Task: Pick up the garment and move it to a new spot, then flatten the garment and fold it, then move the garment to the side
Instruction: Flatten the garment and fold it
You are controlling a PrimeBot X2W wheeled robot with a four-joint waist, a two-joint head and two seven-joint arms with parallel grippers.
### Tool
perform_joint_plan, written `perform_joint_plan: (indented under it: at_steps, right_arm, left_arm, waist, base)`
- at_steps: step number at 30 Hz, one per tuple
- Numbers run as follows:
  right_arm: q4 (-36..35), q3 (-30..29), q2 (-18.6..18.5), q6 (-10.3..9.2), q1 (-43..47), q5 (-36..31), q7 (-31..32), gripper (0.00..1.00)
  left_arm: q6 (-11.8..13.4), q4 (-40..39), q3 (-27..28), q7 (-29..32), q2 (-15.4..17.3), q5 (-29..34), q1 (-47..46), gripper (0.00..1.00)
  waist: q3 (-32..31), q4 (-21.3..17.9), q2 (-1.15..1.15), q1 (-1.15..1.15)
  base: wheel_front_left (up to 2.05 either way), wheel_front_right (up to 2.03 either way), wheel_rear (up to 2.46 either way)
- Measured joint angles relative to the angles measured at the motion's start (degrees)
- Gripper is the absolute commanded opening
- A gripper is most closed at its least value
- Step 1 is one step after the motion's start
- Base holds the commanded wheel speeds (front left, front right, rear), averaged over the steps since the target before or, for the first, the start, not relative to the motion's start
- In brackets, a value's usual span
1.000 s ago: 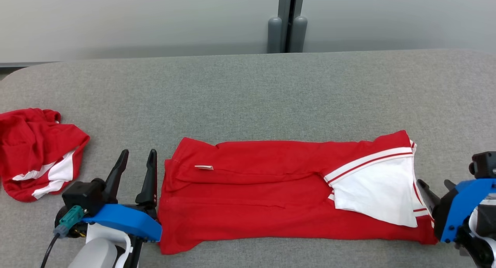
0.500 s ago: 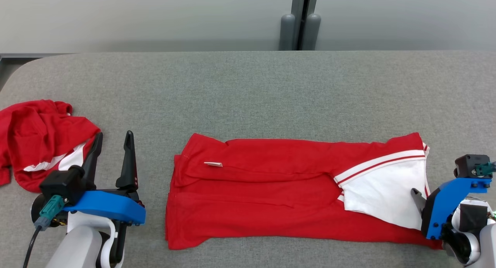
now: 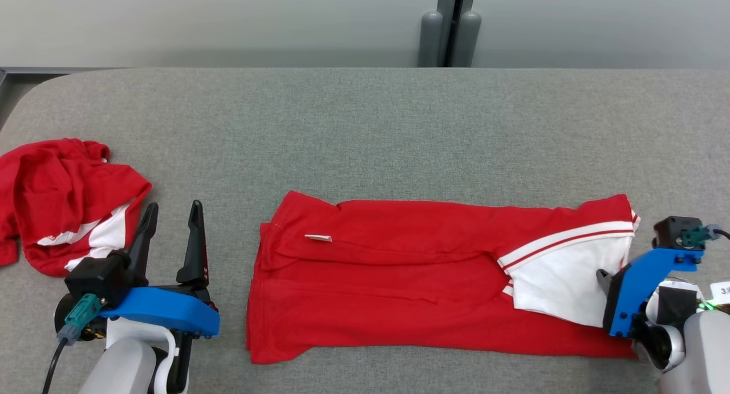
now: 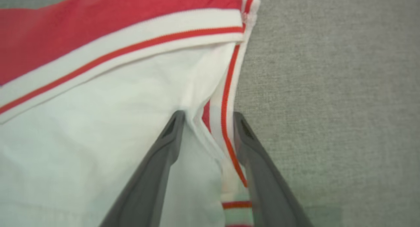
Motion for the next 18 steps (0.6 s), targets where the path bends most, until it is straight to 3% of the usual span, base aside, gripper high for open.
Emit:
perform_joint_plan:
  at_steps: [8, 18]
  right_arm:
    - [-2.8, 2.0, -2.2, 0.31, 1.4, 2.2, -0.7, 0.00]
    - [-12.8, -4.4, -8.3, 0.30, 5.4, 0.0, 1.2, 0.00]
  left_arm:
    - [-0.1, 0.4, 0.4, 0.0, 0.0, 0.2, 0.2, 1.00]
    - [-0.2, 0.2, 0.4, 0.0, -0.1, 0.3, 1.8, 1.00]
  waist:
    - [-1.0, -1.1, 0.00, 0.00]
    - [-2.5, -2.0, 0.00, 0.00]
  base:
    - [0.00, 0.00, 0.00]
    - [0.00, 0.00, 0.00]
